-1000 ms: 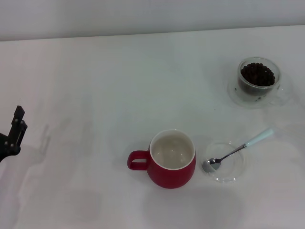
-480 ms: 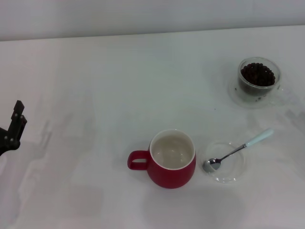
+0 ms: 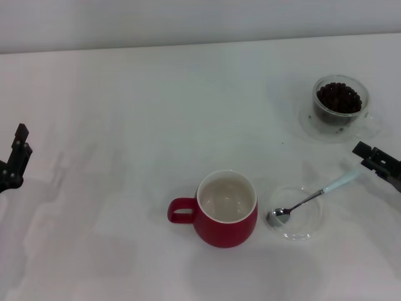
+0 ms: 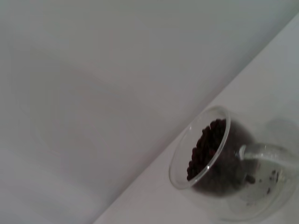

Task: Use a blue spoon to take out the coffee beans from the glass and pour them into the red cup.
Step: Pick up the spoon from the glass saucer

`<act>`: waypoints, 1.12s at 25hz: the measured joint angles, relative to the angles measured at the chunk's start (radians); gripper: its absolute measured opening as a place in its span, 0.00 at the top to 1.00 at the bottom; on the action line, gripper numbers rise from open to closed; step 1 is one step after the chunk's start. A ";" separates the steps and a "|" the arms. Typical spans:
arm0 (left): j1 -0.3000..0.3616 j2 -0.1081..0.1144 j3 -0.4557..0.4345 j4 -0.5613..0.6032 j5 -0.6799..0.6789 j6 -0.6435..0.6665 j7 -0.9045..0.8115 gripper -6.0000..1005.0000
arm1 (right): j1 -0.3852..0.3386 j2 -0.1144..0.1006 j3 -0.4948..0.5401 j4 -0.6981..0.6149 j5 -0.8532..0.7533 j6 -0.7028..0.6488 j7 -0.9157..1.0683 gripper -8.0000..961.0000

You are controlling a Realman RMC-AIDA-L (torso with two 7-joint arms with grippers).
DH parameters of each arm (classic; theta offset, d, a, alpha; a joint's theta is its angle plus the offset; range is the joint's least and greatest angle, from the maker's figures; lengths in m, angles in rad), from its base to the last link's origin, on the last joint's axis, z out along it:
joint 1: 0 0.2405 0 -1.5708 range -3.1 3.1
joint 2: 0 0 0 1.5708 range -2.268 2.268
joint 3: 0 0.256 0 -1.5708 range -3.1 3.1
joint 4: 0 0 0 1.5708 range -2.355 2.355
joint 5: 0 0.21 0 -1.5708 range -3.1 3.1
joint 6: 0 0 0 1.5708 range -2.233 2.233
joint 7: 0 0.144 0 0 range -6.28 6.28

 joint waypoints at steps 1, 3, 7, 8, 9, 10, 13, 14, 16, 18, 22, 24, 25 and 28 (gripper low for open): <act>-0.002 0.000 0.000 0.000 0.000 0.000 0.000 0.39 | 0.001 0.004 -0.001 -0.002 -0.002 -0.004 -0.001 0.25; -0.005 0.000 0.000 -0.001 0.000 0.000 0.000 0.39 | 0.001 0.009 -0.003 -0.003 -0.003 -0.005 -0.004 0.25; -0.008 0.000 -0.001 -0.010 0.000 0.000 0.000 0.39 | -0.002 0.014 -0.004 0.004 -0.003 -0.008 -0.012 0.25; -0.009 0.000 -0.001 -0.013 0.000 0.000 0.000 0.39 | -0.003 0.016 -0.005 0.004 -0.003 -0.009 -0.012 0.25; -0.009 0.000 -0.002 -0.015 0.000 0.000 -0.001 0.39 | -0.005 0.018 -0.007 0.004 -0.003 -0.009 -0.012 0.25; -0.010 0.000 -0.002 -0.016 0.000 0.000 -0.001 0.39 | -0.006 0.019 -0.012 0.004 -0.003 -0.011 -0.012 0.25; -0.014 0.000 -0.002 -0.024 -0.001 0.000 -0.001 0.39 | -0.008 0.020 -0.028 0.004 -0.005 -0.016 -0.012 0.25; -0.015 0.000 -0.002 -0.025 -0.001 0.000 -0.001 0.39 | -0.009 0.021 -0.031 0.005 -0.007 -0.017 -0.013 0.25; -0.017 0.000 -0.002 -0.025 -0.002 0.000 -0.001 0.39 | -0.010 0.022 -0.031 0.011 -0.011 -0.015 -0.018 0.25; -0.018 0.000 -0.002 -0.025 -0.002 -0.002 -0.001 0.39 | -0.011 0.023 -0.031 0.022 -0.011 -0.012 -0.027 0.25; -0.022 0.000 -0.002 -0.025 -0.003 -0.019 -0.001 0.39 | -0.011 0.023 -0.031 0.040 -0.012 -0.007 -0.036 0.25; -0.026 0.000 -0.002 -0.025 -0.003 -0.022 -0.001 0.39 | -0.012 0.024 -0.031 0.043 -0.013 0.000 -0.037 0.25; -0.027 0.000 -0.002 -0.025 -0.003 -0.023 -0.001 0.39 | -0.012 0.024 -0.031 0.045 -0.013 0.003 -0.038 0.25; -0.030 0.000 -0.002 -0.025 -0.003 -0.024 -0.001 0.39 | -0.013 0.025 -0.030 0.053 -0.013 0.015 -0.043 0.25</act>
